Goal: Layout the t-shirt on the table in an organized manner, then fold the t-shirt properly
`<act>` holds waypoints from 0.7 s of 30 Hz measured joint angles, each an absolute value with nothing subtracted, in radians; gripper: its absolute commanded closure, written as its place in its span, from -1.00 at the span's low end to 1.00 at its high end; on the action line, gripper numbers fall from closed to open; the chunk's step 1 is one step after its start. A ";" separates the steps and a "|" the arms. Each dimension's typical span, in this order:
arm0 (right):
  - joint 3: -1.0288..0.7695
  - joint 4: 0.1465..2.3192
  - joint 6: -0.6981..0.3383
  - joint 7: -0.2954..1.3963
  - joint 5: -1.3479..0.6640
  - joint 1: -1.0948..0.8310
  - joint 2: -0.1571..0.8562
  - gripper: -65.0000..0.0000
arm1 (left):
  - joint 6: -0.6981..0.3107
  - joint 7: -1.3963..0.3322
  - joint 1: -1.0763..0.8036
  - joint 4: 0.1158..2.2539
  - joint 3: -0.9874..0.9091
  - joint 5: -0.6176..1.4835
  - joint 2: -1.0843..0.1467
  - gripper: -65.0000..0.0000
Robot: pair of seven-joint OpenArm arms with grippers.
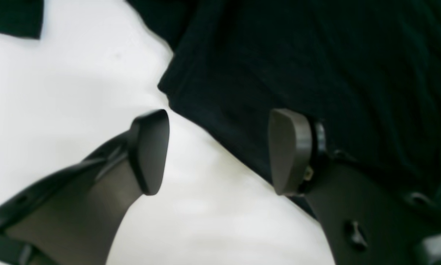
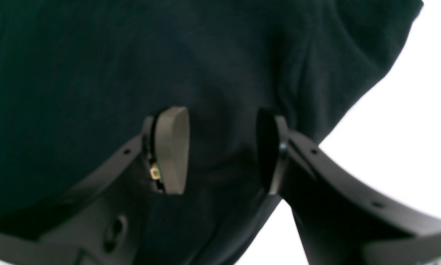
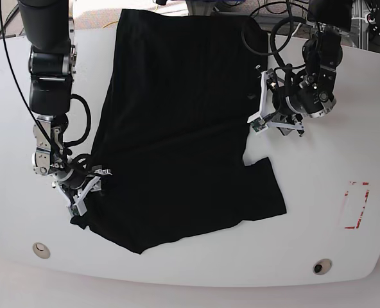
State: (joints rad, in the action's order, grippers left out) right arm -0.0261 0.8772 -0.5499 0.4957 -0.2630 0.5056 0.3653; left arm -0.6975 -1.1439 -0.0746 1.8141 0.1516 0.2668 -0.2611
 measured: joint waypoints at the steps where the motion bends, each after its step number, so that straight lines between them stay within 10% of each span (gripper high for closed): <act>1: -0.027 0.909 -0.551 0.509 -0.268 0.495 0.366 0.10 | -0.698 -1.144 -0.074 1.814 0.150 0.265 -0.258 -0.24; 21: -0.053 1.205 -0.552 0.630 -0.270 0.390 0.357 0.10 | -0.698 -1.123 -0.094 1.706 0.153 0.275 -0.217 -0.23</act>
State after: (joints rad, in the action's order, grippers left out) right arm -0.0528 1.2053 -0.5518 0.6304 -0.2703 0.3897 0.3573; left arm -0.6983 -1.1233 -0.0937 1.7061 0.1528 0.2752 -0.2173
